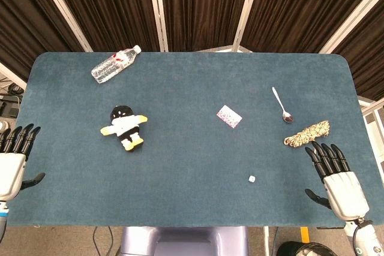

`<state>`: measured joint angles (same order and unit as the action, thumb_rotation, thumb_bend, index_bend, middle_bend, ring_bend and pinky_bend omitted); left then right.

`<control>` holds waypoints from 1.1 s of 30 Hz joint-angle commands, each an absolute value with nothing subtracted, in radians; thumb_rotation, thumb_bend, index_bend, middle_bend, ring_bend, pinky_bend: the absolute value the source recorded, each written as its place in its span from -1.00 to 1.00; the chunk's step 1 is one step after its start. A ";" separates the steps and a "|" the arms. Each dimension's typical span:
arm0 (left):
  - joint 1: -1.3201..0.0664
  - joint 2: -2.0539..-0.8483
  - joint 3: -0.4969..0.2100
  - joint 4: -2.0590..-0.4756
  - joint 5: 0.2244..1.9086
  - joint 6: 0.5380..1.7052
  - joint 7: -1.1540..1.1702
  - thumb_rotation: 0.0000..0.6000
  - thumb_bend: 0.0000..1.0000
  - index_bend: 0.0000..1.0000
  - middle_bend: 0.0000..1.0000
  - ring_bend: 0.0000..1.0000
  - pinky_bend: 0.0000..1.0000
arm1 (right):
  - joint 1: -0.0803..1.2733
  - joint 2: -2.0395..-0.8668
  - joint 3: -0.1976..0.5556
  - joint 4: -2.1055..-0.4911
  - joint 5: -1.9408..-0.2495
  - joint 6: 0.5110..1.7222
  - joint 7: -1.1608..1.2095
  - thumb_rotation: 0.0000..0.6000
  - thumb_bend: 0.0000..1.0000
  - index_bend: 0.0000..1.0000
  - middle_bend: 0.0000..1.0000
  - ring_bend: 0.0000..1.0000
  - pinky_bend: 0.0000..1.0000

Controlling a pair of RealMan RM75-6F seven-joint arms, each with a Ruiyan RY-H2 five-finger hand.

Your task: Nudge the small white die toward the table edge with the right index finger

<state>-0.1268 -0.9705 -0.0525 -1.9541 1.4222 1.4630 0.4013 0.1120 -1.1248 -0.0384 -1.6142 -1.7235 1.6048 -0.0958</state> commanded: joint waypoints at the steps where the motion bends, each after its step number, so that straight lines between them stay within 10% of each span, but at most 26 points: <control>1: -0.126 -0.971 -0.053 -1.954 1.422 1.464 0.401 1.00 -1.00 -1.00 -1.00 -1.00 -1.00 | 0.113 -1.124 -0.038 -1.618 -1.724 1.596 -0.097 1.00 -1.00 -1.00 -1.00 -1.00 -1.00; 8: -0.124 -0.969 -0.054 -1.956 1.420 1.470 0.400 1.00 -1.00 -1.00 -1.00 -1.00 -1.00 | 0.163 -1.137 -0.043 -1.631 -1.705 1.465 -0.100 1.00 -1.00 -1.00 -0.99 -1.00 -1.00; 12: -0.131 -0.975 -0.056 -1.949 1.412 1.459 0.409 1.00 -1.00 -1.00 -1.00 -1.00 -1.00 | 0.209 -1.130 -0.052 -1.660 -1.640 1.317 -0.143 1.00 -0.98 -1.00 -0.51 -0.95 -0.97; 20: -0.145 -0.985 -0.071 -1.940 1.359 1.439 0.434 1.00 -1.00 -1.00 -1.00 -1.00 -1.00 | 0.290 -1.157 -0.049 -1.694 -1.576 1.131 -0.224 1.00 0.41 -1.00 0.53 0.41 0.96; 33: -0.155 -0.996 -0.073 -1.933 1.340 1.427 0.447 1.00 -1.00 -1.00 -1.00 -1.00 -1.00 | 0.321 -1.197 -0.092 -1.725 -1.532 1.013 -0.273 1.00 0.62 -1.00 0.57 0.50 1.00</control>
<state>-0.1556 -0.9957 -0.0726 -1.9327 1.3397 1.4274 0.4468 0.3201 -1.1955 -0.0903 -1.7236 -1.5311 1.0148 -0.2721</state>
